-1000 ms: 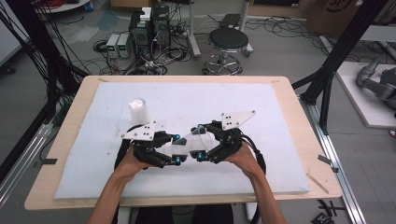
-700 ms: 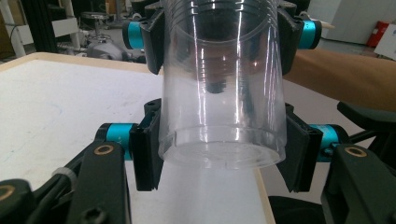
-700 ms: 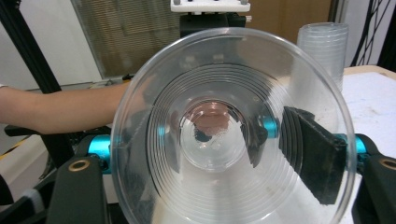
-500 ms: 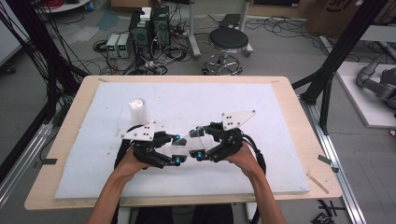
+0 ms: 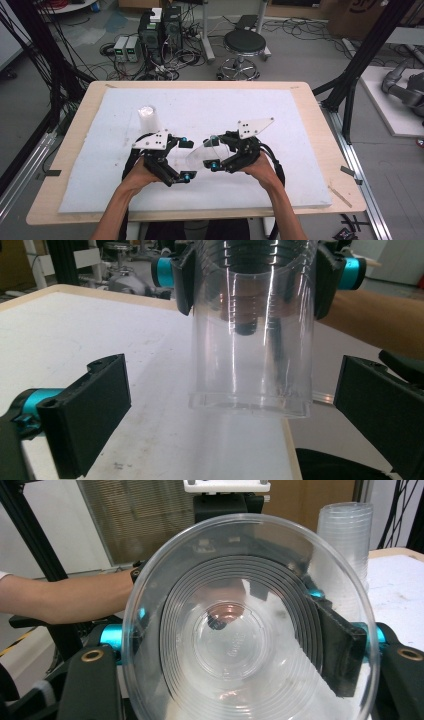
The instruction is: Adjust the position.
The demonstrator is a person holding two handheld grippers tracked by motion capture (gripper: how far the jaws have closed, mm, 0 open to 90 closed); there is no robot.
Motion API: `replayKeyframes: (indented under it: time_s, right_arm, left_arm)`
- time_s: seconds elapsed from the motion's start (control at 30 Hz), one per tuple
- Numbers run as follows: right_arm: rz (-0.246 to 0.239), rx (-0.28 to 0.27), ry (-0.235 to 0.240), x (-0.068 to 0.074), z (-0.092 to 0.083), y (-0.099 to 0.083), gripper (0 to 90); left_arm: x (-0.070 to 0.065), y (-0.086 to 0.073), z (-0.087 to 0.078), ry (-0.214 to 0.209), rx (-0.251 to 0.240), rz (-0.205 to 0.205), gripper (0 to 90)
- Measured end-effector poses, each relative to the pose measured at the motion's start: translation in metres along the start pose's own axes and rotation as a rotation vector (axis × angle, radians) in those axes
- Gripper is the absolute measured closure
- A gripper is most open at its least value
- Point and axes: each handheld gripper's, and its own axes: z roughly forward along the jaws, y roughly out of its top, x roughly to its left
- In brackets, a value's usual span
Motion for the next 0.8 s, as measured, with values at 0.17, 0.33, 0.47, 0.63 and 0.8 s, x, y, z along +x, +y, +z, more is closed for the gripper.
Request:
replayKeyframes:
  time_s: [0.17, 0.33, 0.47, 0.63, 0.8]
  right_arm:
    - [-0.003, -0.002, 0.001, 0.000, -0.001, 0.000, 31.7]
    - [-0.001, -0.003, -0.015, 0.000, -0.002, 0.001, 31.9]
    - [-0.003, 0.012, -0.031, 0.000, -0.003, 0.002, 32.0]
    - [-0.010, 0.063, -0.083, -0.001, -0.005, 0.009, 32.0]
    - [0.018, 0.119, -0.153, -0.003, -0.008, 0.015, 31.9]
  left_arm:
    - [0.000, 0.001, -0.002, 0.010, 0.005, -0.004, 1.7]
    - [-0.004, 0.001, -0.005, 0.037, 0.056, 0.004, 1.7]
    - [-0.012, 0.002, -0.014, 0.114, 0.172, 0.016, 1.7]
    - [-0.021, -0.007, -0.032, 0.206, 0.275, 0.003, 1.7]
    - [-0.024, -0.022, -0.056, 0.269, 0.261, -0.044, 1.8]
